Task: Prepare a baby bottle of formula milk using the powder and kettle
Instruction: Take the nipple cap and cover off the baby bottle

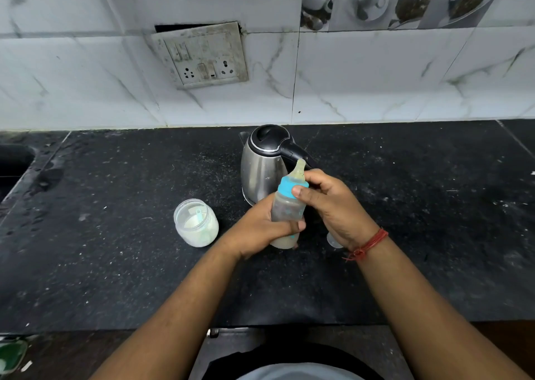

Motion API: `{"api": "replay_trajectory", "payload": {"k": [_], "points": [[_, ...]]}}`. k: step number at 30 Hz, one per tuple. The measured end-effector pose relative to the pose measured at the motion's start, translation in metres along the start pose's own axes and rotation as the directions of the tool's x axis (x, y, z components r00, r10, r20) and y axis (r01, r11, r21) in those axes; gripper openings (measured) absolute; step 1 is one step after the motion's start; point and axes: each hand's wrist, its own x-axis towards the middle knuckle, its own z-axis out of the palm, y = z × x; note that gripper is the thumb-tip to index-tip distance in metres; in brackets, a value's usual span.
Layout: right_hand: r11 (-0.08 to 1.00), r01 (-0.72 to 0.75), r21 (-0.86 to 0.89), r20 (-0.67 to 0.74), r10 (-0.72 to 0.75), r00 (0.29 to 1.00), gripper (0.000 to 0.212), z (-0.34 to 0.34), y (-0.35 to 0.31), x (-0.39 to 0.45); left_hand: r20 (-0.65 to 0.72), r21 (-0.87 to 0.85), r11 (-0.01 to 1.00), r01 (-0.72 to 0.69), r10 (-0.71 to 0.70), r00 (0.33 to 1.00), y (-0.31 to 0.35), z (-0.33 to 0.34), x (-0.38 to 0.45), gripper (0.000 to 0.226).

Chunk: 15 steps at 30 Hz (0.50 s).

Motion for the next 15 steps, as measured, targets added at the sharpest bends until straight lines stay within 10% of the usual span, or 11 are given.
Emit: {"api": "replay_trajectory", "payload": {"k": [6,15], "points": [[0.990,-0.071,0.123,0.113,0.057,0.992,0.038,-0.0013,-0.0038,-0.0048,0.097,-0.129,0.991,0.029,-0.016,0.995,-0.0013,0.0009,-0.0046,0.041],[0.995,-0.035,-0.089,-0.129,0.023,0.991,0.045,0.0082,0.0049,-0.0031,-0.145,0.099,0.995,-0.002,0.017,0.989,-0.0075,0.0001,0.0032,0.057]]}}
